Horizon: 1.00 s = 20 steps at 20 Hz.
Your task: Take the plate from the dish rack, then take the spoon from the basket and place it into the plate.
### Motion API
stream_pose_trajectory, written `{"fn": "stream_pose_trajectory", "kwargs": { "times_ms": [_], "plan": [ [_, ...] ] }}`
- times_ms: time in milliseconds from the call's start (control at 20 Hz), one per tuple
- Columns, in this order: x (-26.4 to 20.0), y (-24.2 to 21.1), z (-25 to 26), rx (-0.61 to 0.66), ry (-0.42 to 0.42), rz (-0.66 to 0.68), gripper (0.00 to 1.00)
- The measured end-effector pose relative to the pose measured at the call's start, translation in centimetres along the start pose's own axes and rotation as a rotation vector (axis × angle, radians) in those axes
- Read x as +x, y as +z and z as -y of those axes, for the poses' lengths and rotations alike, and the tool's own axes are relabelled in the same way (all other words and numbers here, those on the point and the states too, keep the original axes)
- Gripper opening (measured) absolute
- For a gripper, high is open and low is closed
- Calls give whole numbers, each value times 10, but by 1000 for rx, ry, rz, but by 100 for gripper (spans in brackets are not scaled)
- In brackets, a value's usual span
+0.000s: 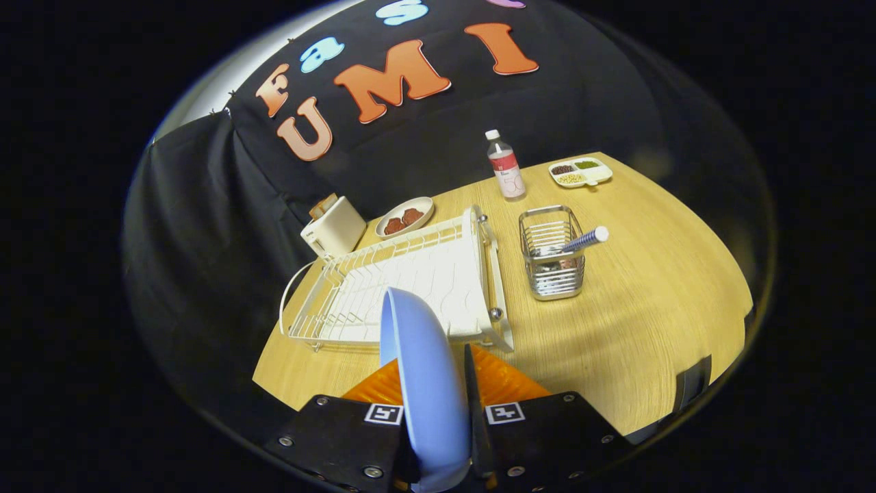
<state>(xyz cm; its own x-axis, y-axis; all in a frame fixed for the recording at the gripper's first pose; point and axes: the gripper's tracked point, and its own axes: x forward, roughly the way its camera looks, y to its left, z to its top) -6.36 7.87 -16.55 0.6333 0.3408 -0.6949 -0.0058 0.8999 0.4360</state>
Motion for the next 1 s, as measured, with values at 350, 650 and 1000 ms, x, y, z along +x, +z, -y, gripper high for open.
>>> {"fn": "stream_pose_trajectory", "kwargs": {
  "times_ms": [350, 650, 1000],
  "plan": [
    [18, -29, 15, 2, -3, -41, 29],
    [30, -42, 23, -10, 9, -51, 32],
    [47, -44, 41, -79, -58, -17, 49]
  ]
}}
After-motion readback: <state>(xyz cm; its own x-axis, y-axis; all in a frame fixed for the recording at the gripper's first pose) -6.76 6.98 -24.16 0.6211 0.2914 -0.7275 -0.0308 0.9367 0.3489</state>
